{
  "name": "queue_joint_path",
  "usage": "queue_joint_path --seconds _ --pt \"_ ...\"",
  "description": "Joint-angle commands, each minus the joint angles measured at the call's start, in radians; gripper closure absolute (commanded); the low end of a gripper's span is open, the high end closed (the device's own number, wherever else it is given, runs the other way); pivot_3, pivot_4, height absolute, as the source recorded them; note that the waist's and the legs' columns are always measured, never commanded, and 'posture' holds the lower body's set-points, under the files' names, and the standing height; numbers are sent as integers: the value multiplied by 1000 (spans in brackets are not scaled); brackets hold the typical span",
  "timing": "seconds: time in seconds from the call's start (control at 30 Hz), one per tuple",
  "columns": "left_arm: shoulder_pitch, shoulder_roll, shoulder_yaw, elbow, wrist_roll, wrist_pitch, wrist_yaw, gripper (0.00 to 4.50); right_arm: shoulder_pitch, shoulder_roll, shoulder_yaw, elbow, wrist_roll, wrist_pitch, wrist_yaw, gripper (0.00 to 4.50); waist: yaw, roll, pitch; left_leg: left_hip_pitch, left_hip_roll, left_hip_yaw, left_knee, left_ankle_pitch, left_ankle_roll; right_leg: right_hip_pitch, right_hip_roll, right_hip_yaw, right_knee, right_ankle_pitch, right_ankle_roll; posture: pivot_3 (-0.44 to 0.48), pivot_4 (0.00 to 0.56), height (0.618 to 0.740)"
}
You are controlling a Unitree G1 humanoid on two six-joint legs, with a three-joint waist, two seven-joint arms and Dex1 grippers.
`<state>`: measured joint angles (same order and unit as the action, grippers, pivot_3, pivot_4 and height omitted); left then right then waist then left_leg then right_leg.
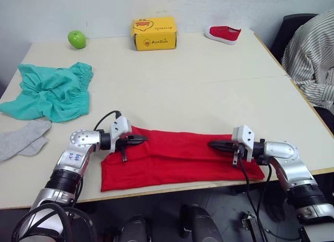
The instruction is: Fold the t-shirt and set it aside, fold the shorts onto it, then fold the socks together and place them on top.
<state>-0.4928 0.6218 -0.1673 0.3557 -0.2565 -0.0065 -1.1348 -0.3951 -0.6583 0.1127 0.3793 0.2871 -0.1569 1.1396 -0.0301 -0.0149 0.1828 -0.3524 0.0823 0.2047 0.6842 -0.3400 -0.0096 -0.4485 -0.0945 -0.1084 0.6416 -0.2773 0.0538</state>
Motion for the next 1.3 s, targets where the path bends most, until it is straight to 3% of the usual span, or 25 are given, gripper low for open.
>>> queue_joint_path --seconds 0.03,0.27,0.4,0.53,0.67,0.83,0.97,1.13,1.3 --pt "40 23 7 -93 -16 -20 -74 4468 -33 19 -28 94 -44 -35 -43 4500 -3 0 0 0 0 -1 0 0 0 0 0 1 1 0 0 0 150 740" --pt "220 142 94 -298 -117 67 -179 4468 -50 56 -107 144 -32 -83 -117 4500 -5 -1 0 1 1 -3 1 1 0 0 -2 2 3 0 0 0 150 740" --pt "297 157 175 -395 -212 182 -140 4468 57 78 -128 -93 51 -35 -102 4500 1 -1 0 1 1 -4 0 1 0 0 -3 3 2 0 -1 0 150 740" --pt "300 89 266 -442 -315 319 -5 4468 204 141 -72 -372 42 63 -186 4500 3 -1 -1 0 2 -7 0 1 1 0 -4 5 2 0 0 0 150 740" --pt "219 -6 233 -319 -149 227 168 4468 280 209 5 -431 -110 52 -319 4500 3 -1 -1 0 -1 -7 0 1 0 2 -4 4 3 0 0 0 150 740" --pt "100 -87 189 -109 34 110 352 4468 301 221 -49 -333 -194 17 -462 4500 3 -6 -3 1 -2 -7 0 1 1 2 -4 1 2 0 0 0 150 740" --pt "39 -125 202 15 89 75 454 4468 318 165 -160 -280 -153 22 -496 4500 3 -8 -5 0 -2 -6 0 0 2 2 -4 0 1 1 1 0 150 740" --pt "10 -111 242 117 149 150 623 4468 394 90 -298 -255 -109 56 -515 4500 6 -10 -6 2 -2 -7 0 0 3 4 -4 -1 0 1 1 0 150 740" --pt "33 -142 385 89 32 209 698 4468 438 105 -434 -252 -62 93 -619 4500 -10 -12 -8 7 0 -4 -3 0 1 5 -4 2 2 0 0 0 150 740"
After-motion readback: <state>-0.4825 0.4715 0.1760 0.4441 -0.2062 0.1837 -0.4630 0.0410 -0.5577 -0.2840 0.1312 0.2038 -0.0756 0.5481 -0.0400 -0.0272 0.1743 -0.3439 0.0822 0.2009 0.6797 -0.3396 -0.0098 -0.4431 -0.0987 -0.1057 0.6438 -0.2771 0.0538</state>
